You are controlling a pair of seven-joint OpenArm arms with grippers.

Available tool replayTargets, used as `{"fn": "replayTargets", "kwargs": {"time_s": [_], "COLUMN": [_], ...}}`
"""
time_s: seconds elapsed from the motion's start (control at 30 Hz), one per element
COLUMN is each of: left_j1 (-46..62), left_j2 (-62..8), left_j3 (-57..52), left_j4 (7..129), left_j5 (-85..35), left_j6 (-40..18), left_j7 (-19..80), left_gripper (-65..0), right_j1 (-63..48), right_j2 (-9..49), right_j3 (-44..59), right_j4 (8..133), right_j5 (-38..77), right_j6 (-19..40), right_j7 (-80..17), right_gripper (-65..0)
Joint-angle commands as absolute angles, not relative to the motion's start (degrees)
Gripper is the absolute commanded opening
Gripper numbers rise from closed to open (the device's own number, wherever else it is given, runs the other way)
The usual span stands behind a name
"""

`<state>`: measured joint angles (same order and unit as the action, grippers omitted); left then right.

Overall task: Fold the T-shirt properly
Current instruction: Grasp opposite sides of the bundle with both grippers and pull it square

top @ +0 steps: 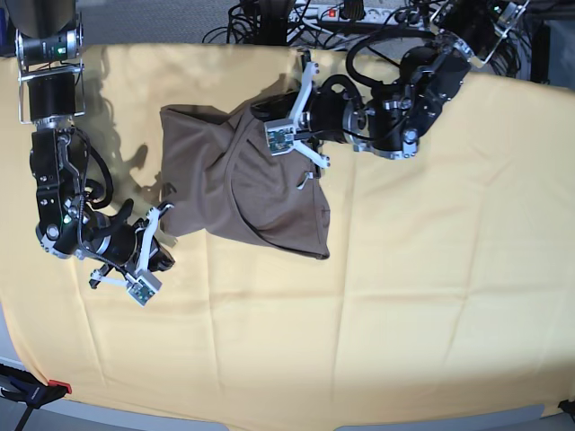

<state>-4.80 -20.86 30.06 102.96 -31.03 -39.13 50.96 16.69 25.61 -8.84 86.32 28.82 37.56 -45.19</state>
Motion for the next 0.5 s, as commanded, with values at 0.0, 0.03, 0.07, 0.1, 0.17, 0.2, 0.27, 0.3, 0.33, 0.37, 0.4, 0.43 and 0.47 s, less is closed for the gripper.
{"fn": "replayTargets", "kwargs": {"time_s": [0.0, 0.03, 0.07, 0.1, 0.17, 0.2, 0.27, 0.3, 0.33, 0.37, 0.4, 0.43, 0.47], "left_j1": [-5.96, -6.11, -6.35, -6.7, -7.46, -7.79, -8.16, -8.29, -8.32, -8.32, -8.32, -8.29, -8.32], "left_j2": [-19.86, -19.11, -18.55, -18.06, -17.96, -17.96, -17.96, -17.98, -18.28, -18.52, -18.76, -19.0, -19.25], "left_j3": [30.26, 30.44, 30.41, 30.41, 30.41, 30.41, 30.41, 30.41, 30.41, 30.41, 30.41, 30.41, 30.41], "left_j4": [103.04, 102.28, 101.51, 100.73, 99.57, 99.39, 99.33, 99.29, 99.2, 99.2, 99.2, 99.2, 99.2], "left_j5": [-30.74, -29.69, -28.97, -28.42, -26.94, -26.28, -25.23, -24.82, -24.18, -23.97, -23.94, -23.88, -23.46], "left_j6": [-38.85, -38.48, -37.95, -37.3, -36.32, -36.05, -35.44, -35.03, -34.63, -34.3, -34.22, -34.26, -34.28], "left_j7": [49.34, 49.28, 49.25, 49.25, 49.21, 49.28, 49.3, 49.25, 49.23, 49.23, 49.25, 49.28, 49.28], "left_gripper": [-65.0, -65.0, -65.0, -65.0, -65.0, -65.0, -65.0, -65.0, -65.0, -65.0, -65.0, -65.0, -65.0], "right_j1": [18.85, 19.35, 19.92, 20.51, 21.41, 21.67, 21.89, 21.87, 21.87, 21.89, 21.87, 21.89, 21.89], "right_j2": [26.37, 26.37, 26.37, 26.37, 26.37, 26.37, 26.39, 26.39, 26.52, 26.57, 26.68, 26.68, 26.68], "right_j3": [-8.36, -8.36, -8.36, -8.38, -8.38, -8.62, -9.56, -10.35, -11.33, -12.51, -13.69, -14.87, -15.92], "right_j4": [86.11, 85.01, 83.72, 82.21, 79.26, 78.32, 77.6, 77.6, 77.6, 77.6, 77.6, 77.6, 77.62], "right_j5": [30.17, 30.22, 30.26, 31.16, 35.68, 37.85, 39.2, 39.2, 39.22, 39.16, 39.16, 39.16, 39.16], "right_j6": [38.02, 38.83, 39.9, 40.0, 40.0, 40.0, 40.0, 40.0, 40.0, 40.0, 40.0, 40.0, 40.0], "right_j7": [-44.01, -44.1, -44.16, -44.18, -45.8, -47.09, -49.17, -49.78, -50.22, -50.26, -50.22, -50.22, -50.24], "right_gripper": [-65.0, -65.0, -65.0, -65.0, -65.0, -65.0, -65.0, -65.0, -65.0, -65.0, -65.0, -65.0, -65.0]}}
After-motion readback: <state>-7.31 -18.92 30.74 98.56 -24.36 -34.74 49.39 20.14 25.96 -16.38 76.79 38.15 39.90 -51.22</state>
